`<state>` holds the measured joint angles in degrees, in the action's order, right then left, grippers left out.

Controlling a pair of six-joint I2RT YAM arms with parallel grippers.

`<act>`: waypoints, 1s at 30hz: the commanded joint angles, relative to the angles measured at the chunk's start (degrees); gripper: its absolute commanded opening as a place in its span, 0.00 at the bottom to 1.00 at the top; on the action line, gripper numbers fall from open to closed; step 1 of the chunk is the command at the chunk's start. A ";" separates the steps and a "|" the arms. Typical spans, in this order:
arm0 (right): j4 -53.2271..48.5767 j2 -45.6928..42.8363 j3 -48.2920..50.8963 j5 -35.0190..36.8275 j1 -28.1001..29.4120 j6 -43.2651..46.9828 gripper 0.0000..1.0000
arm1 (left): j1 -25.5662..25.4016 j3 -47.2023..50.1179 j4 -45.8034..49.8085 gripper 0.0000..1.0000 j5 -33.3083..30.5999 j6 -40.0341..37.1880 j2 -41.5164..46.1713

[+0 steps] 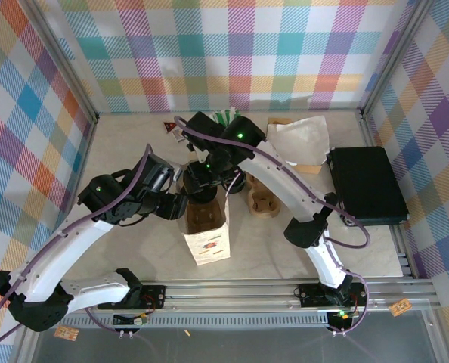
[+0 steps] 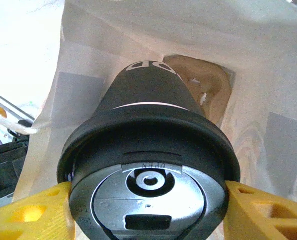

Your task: Pack the takeout coffee

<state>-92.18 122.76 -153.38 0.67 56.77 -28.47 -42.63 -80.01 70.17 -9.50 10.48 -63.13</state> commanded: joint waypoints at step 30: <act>-10.10 -12.52 8.36 -7.83 -1.94 -0.44 0.49 | -0.26 -1.18 -6.32 0.71 15.31 -37.12 12.10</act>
<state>-92.18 113.08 -145.99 -4.80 54.43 -30.57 -42.63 -83.57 67.79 2.81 -18.50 -52.82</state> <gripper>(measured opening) 0.645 0.704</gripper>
